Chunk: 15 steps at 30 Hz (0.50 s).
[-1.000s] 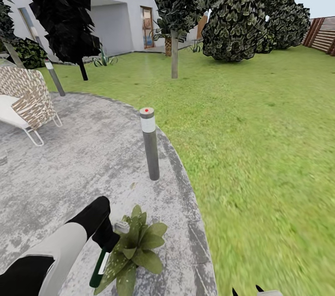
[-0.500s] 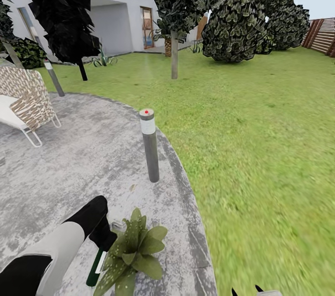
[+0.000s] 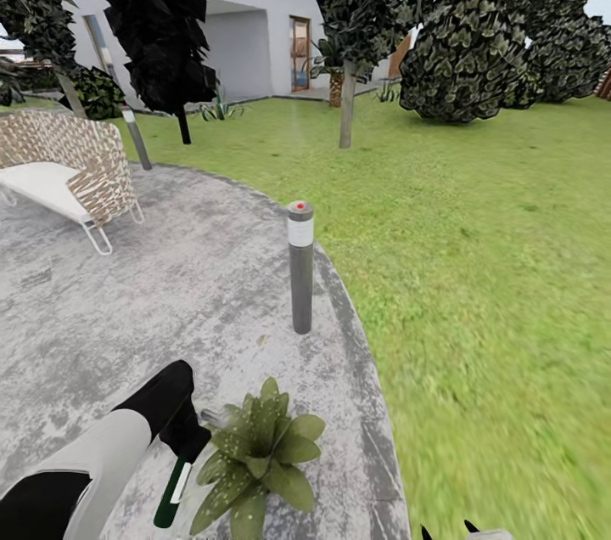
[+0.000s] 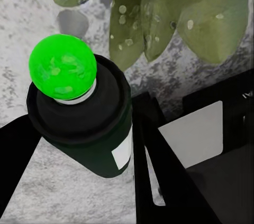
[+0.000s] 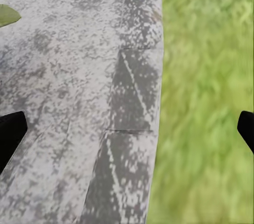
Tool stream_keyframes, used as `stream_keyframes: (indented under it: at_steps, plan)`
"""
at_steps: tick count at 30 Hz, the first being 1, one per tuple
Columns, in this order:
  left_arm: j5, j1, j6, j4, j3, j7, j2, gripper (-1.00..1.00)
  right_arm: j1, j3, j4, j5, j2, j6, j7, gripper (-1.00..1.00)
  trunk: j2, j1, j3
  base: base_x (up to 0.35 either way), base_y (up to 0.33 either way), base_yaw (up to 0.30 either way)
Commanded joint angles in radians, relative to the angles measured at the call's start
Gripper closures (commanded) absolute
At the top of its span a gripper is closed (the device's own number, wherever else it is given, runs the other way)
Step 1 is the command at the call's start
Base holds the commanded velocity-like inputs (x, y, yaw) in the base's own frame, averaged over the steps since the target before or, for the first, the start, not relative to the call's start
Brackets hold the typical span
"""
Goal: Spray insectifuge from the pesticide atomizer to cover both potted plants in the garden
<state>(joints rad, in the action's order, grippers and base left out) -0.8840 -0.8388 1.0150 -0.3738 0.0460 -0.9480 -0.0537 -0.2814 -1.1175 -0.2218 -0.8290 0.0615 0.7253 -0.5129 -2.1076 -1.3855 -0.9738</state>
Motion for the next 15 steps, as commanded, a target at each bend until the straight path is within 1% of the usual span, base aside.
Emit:
stream_keyframes:
  at_steps: [1,3,5,13,15]
  plan:
    - [-0.007,0.000,0.004,-0.002,0.005,-0.009,0.001,1.00,-0.001,-0.008,0.000,-0.002,0.000,0.002,-0.009,-1.00,0.000,0.000,-0.001,0.000,0.000,0.279]
    - [-0.007,0.000,0.004,-0.003,0.005,-0.009,0.004,1.00,-0.001,-0.008,0.000,-0.002,0.000,0.002,-0.009,-1.00,0.000,0.000,-0.001,0.000,0.000,0.278]
    - [-0.007,0.000,0.004,-0.003,0.005,-0.009,0.003,1.00,-0.001,-0.008,-0.001,-0.002,0.000,0.002,-0.009,-1.00,0.000,0.000,-0.001,0.000,0.000,0.148]
    - [-0.007,0.000,0.004,-0.004,0.004,-0.009,-0.002,1.00,-0.001,-0.008,-0.001,-0.002,0.000,0.002,-0.009,-1.00,0.000,0.000,-0.001,0.000,0.000,0.012]
    - [-0.007,0.000,0.004,-0.004,0.004,-0.009,-0.001,1.00,-0.001,-0.008,-0.001,-0.002,-0.001,0.002,-0.009,-1.00,0.000,0.000,-0.001,0.000,-0.004,0.161]
